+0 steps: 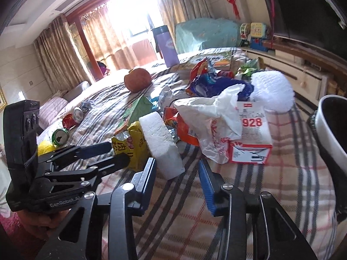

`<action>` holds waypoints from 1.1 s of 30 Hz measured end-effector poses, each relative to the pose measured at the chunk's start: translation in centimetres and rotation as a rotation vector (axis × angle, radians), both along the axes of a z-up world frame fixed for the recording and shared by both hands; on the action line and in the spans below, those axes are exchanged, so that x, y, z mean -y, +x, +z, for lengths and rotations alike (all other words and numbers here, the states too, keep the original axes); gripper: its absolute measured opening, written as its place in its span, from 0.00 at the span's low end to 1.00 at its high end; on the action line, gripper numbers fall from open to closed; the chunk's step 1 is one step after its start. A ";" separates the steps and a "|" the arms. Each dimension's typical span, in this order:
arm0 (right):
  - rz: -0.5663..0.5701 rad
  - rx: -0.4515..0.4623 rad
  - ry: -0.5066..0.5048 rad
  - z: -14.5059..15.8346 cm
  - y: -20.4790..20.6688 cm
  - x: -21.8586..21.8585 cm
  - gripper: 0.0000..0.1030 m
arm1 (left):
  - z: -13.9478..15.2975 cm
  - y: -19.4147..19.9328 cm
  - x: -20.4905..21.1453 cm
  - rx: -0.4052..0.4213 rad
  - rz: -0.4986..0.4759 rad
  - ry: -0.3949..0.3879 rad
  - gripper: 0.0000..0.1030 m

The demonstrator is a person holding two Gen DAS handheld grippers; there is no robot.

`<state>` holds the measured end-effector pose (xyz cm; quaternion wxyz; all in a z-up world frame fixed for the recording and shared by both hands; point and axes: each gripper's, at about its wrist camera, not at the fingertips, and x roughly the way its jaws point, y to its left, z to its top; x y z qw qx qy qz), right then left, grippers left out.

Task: Collect trash
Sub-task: 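Grasp the yellow snack bag with left tool while right tool grasps the white foam block, then carry both items over the bin and open both tools to drop them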

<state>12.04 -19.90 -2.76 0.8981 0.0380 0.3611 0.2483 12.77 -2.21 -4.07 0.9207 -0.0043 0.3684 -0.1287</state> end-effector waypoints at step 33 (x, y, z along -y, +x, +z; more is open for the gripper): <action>-0.149 0.017 0.077 1.7 -6.2 9.4 0.25 | 2.7 -2.9 8.0 0.013 -0.235 -0.049 0.11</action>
